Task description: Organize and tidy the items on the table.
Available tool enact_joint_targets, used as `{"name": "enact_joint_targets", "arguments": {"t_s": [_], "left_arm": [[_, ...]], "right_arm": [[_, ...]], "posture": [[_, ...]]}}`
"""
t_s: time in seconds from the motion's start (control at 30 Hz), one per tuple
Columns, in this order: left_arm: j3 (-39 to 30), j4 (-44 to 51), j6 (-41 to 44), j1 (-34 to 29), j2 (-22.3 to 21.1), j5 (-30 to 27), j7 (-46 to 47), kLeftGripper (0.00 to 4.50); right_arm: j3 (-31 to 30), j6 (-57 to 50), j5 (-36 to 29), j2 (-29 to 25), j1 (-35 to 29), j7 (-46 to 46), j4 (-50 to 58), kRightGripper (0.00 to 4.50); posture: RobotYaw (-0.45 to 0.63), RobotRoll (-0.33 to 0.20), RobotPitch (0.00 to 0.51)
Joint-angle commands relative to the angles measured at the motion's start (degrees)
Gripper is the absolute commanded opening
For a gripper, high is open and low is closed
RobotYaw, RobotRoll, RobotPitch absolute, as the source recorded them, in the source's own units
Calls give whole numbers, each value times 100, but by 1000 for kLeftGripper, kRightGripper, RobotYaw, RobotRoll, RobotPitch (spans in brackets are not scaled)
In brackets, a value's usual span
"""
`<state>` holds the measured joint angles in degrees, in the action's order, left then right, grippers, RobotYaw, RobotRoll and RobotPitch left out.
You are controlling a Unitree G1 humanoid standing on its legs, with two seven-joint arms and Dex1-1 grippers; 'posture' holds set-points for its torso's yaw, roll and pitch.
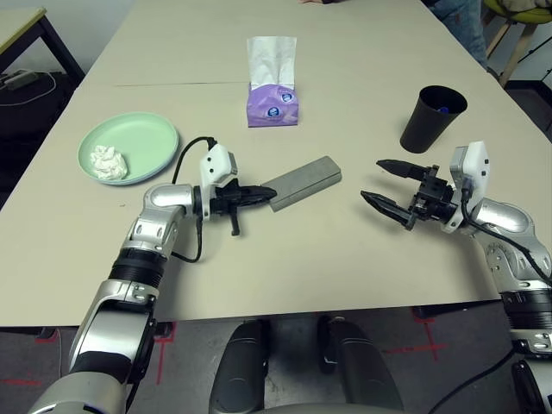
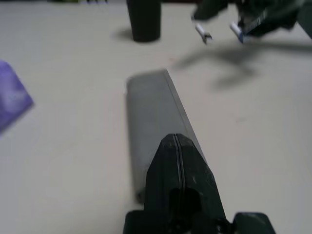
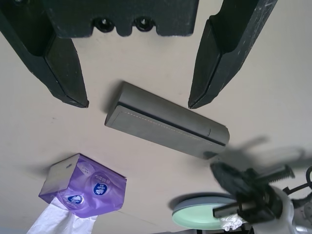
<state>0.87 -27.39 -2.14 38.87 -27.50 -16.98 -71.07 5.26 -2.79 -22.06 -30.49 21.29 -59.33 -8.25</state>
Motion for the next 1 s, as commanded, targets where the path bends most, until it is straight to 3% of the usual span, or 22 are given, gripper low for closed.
{"name": "enact_joint_targets", "arguments": {"t_s": [0.03,0.1,0.2,0.53,0.77,1.0], "left_arm": [[-144,334,-119,77,-28,-284,-218,22],[-101,634,-145,-27,-97,-363,-443,22],[-9,954,-104,-254,-189,-418,-710,613],[239,1263,438,-615,-289,-373,-879,4448],[350,1150,385,-619,36,-283,-510,4448],[396,1089,1,-665,257,-144,-270,4448]], "right_arm": [[-35,27,6,-21,8,-30,-19,4500],[-44,46,16,-17,33,-48,-60,4500],[-62,79,30,-15,78,-89,-120,4500],[-261,-259,332,-193,292,90,85,4500],[-130,-1043,413,-475,565,524,85,4500],[353,-4273,-450,-569,1109,1634,621,4500]], "posture": [[51,0,166],[55,0,167],[56,0,169],[53,0,178],[52,0,166],[54,0,165]]}}
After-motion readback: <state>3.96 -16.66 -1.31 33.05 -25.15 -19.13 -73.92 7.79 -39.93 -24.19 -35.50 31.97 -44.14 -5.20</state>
